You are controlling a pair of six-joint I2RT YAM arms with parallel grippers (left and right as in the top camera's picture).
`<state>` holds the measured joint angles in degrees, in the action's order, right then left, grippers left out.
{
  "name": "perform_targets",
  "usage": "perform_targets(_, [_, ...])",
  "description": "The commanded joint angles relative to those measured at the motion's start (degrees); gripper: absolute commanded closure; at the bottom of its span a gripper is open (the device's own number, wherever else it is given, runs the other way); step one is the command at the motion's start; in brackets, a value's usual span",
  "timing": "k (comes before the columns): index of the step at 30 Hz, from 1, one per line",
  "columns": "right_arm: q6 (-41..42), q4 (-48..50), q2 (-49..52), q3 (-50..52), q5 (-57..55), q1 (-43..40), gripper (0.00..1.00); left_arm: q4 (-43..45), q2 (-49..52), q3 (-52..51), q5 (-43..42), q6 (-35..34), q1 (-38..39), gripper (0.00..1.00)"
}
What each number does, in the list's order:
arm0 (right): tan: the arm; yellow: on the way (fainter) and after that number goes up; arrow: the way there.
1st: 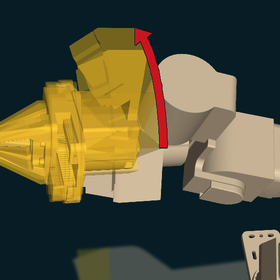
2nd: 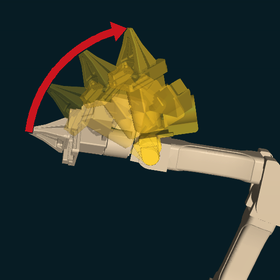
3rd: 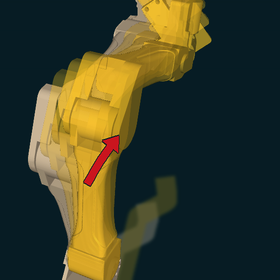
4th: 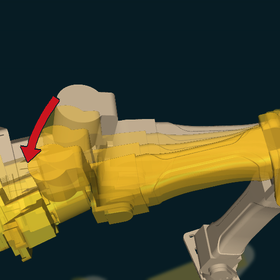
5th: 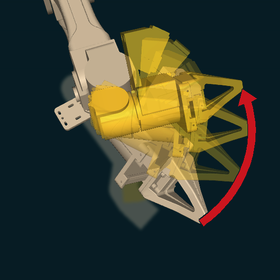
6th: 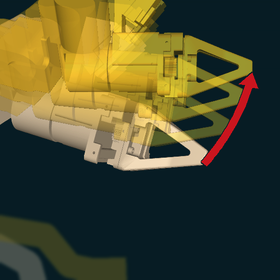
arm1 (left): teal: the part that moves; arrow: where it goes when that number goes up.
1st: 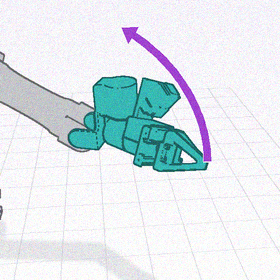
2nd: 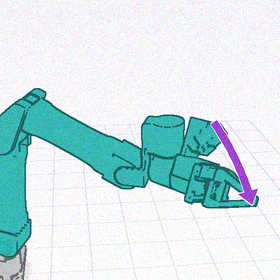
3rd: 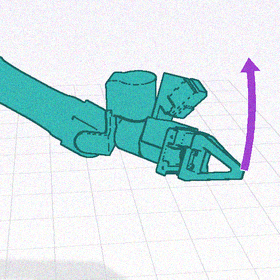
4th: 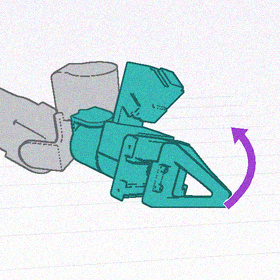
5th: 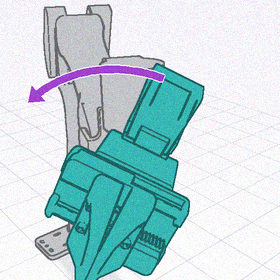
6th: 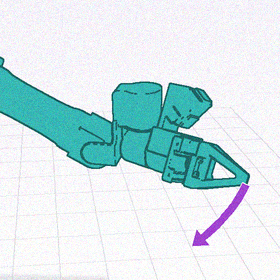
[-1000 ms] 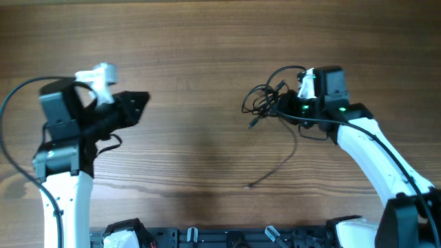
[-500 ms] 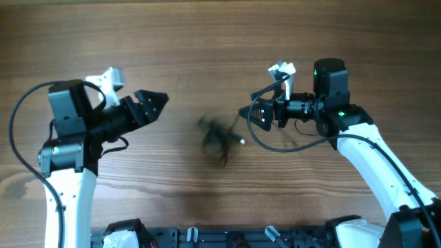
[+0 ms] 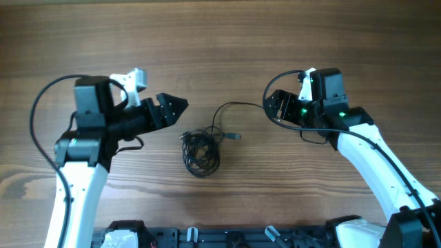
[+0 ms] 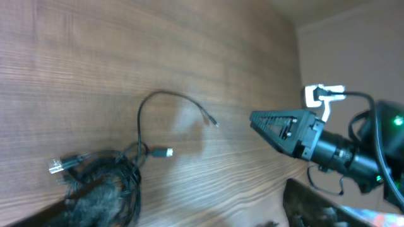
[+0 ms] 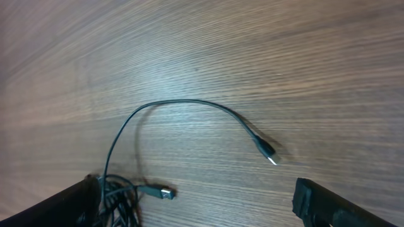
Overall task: Untangle cables
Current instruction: 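Lower the left gripper onto the black cable bundle and grasp it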
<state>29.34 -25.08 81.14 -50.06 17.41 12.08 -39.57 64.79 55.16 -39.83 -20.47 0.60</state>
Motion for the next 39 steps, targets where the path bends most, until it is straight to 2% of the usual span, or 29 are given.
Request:
perform_targets(1, [2.58,-0.15,-0.68,-0.07,-2.67,0.15,0.0,-0.61,4.76,0.55,6.38,-6.14,4.24,0.27])
perform_targets(4, [2.56,-0.15,-0.68,-0.07,-2.36,0.15,0.0,-1.79,9.44,0.55,12.87,-12.98,7.96,0.23])
perform_targets(9, [2.54,-0.98,-0.68,-0.07,-2.36,0.15,0.0,-4.59,17.88,0.55,15.1,-17.77,13.29,0.27])
perform_targets(13, [2.14,-1.75,-0.68,-0.07,-2.36,0.15,0.0,-10.69,24.7,0.55,23.52,-20.72,16.11,0.29])
perform_targets(17, [2.14,-1.84,-0.68,-0.07,-2.36,0.15,0.0,-13.55,31.36,0.55,23.78,-20.74,17.49,0.69])
perform_targets(18, [2.12,-1.86,-0.68,-0.07,-2.36,0.15,0.0,-14.32,32.46,0.55,23.87,-20.72,17.79,0.74])
perform_targets(20, [2.12,-2.03,-0.68,-0.07,-2.34,0.15,0.0,-15.02,33.66,0.55,23.87,-20.7,18.43,0.75])
perform_targets(21, [2.1,-2.08,-0.68,-0.07,-2.34,0.15,0.0,-15.15,34.05,0.55,23.89,-20.7,18.86,0.82])
perform_targets(23, [2.08,-2.05,-0.68,-0.07,-2.36,0.15,0.0,-15.15,34.56,0.55,24.09,-20.41,20.02,0.85])
perform_targets(25, [1.81,-2.05,-0.68,-0.07,-2.34,0.15,0.0,-15.12,34.88,0.5,25.16,-20.33,21.57,0.82])
perform_targets(26, [1.46,-2.08,-0.68,-0.07,-2.32,0.15,0.0,-15.1,34.93,0.35,25.55,-20.33,22.43,0.72])
perform_targets(27, [0.72,-2.08,-0.68,-0.07,-2.1,0.15,0.0,-15.1,34.99,0.2,25.9,-20.35,23.23,0.57])
perform_targets(29, [-1.22,-2.08,-0.68,-0.07,-0.68,0.15,0.01,-15.08,35.1,-0.11,26.08,-20.52,25.0,0.43])
perform_targets(31, [-2.64,-2.08,-0.68,-0.07,1.2,0.15,0.0,-14.51,35.15,-0.48,26.1,-20.55,26.47,0.34])
perform_targets(33, [-2.62,-2.08,-0.68,-0.07,2.21,0.15,0.0,-13.53,35.15,-1.09,26.32,-20.55,27.71,0.35])
perform_targets(36, [-2.6,-2.08,-0.68,-0.07,2.38,0.13,0.0,-9.57,35.15,-2.47,26.82,-20.35,29.38,0.67])
perform_targets(37, [-2.6,-2.08,-0.68,-0.07,2.4,0.13,0.0,-8.07,35.15,-2.8,27.21,-20.26,29.83,0.85])
perform_targets(38, [-2.58,-2.08,-0.68,-0.07,2.4,0.13,0.0,-5.88,35.15,-3.08,28.0,-20.26,30.34,0.96])
perform_targets(39, [-2.56,-2.03,-0.68,-0.07,2.4,0.15,0.0,-2.89,35.15,-3.13,28.87,-19.74,30.91,0.96])
